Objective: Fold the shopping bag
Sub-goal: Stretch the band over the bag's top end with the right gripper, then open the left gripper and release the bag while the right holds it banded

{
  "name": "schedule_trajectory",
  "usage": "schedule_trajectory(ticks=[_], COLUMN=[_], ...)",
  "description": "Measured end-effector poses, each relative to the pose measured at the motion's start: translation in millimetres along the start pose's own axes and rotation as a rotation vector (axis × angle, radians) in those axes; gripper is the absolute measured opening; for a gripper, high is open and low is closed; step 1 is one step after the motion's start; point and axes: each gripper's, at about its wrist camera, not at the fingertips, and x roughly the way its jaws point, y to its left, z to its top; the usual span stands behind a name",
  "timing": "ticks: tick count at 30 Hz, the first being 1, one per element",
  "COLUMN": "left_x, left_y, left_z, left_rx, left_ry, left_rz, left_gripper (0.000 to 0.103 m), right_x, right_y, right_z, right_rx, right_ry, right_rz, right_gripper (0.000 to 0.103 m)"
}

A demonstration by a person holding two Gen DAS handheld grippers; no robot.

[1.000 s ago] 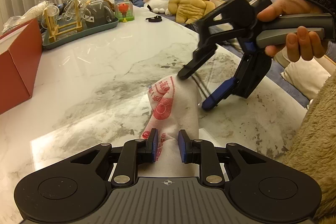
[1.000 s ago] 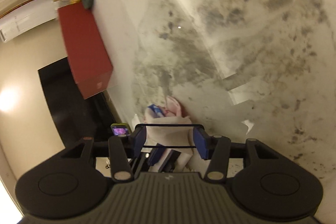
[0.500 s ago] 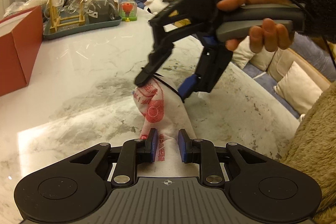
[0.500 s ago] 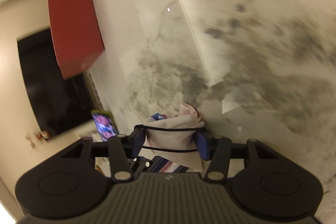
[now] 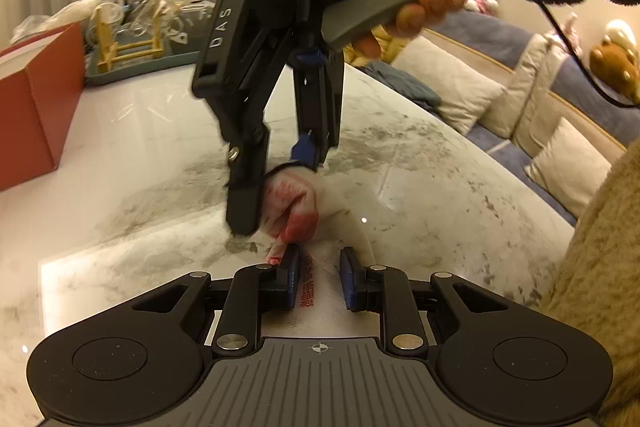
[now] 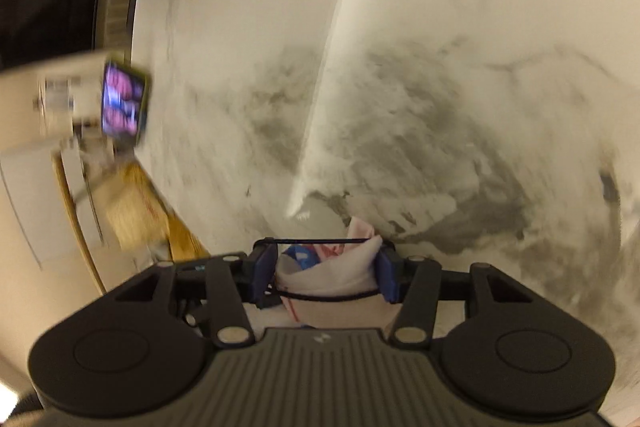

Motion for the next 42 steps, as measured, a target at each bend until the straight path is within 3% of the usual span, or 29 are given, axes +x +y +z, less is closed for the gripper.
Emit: schedule_trajectory(ticks=[5,10,15,16,18,20,25,29,31,32,33,35,37,39,41,42], left_x=[-1,-3,-5,-5,-6,-7,-10,-29,-38,-42,-47,-58,-70,-81,-86,-80], left_y=[-12,-9,-9,-10,-12,-14,-12,-12,-10,-8,-7,1,15,29,37,37], left_z=[-8,-10,-14,-16,-19,-20,-19,-16,-19,-22,-24,-29,-29,-28,-22,-18], left_rx=[0.015,0.024,-0.009,-0.005,-0.020,-0.017,-0.003,0.098,0.084,0.071,0.060,0.018,-0.064,-0.155,-0.193,-0.170], left_ry=[-0.047,-0.063,-0.091,-0.099,-0.114,-0.123,-0.117,-0.108,-0.108,-0.109,-0.122,-0.137,-0.143,-0.166,-0.168,-0.118], left_rz=[0.063,0.053,0.060,0.063,0.075,0.086,0.073,0.020,0.022,0.030,0.080,0.159,0.189,0.191,0.140,0.094], left_gripper=[0.022,0.022,0.023,0.023,0.023,0.023,0.024,0.024,0.024,0.028,0.045,0.062,0.062,0.062,0.062,0.062], right_x=[-3,-3,-7,-7,-7,-6,-12,0,7,11,14,23,34,35,35,35], right_y=[4,20,-10,-7,11,21,11,32,44,49,53,63,70,68,65,63], right_z=[-15,-17,-23,-27,-35,-43,-54,-63,-70,-73,-77,-90,-103,-108,-115,-118], right_rx=[-0.079,-0.130,0.085,0.044,-0.080,-0.128,-0.142,-0.249,-0.315,-0.342,-0.384,-0.505,-0.577,-0.562,-0.582,-0.589], right_ry=[0.095,0.064,0.013,0.013,-0.015,-0.072,-0.135,-0.209,-0.249,-0.269,-0.279,-0.296,-0.345,-0.398,-0.441,-0.466], right_rz=[-0.094,-0.134,-0.008,-0.034,-0.133,-0.180,-0.152,-0.258,-0.327,-0.356,-0.393,-0.495,-0.574,-0.575,-0.573,-0.564], right_gripper=[0.053,0.053,0.056,0.052,0.055,0.055,0.055,0.054,0.054,0.054,0.054,0.054,0.055,0.055,0.055,0.055])
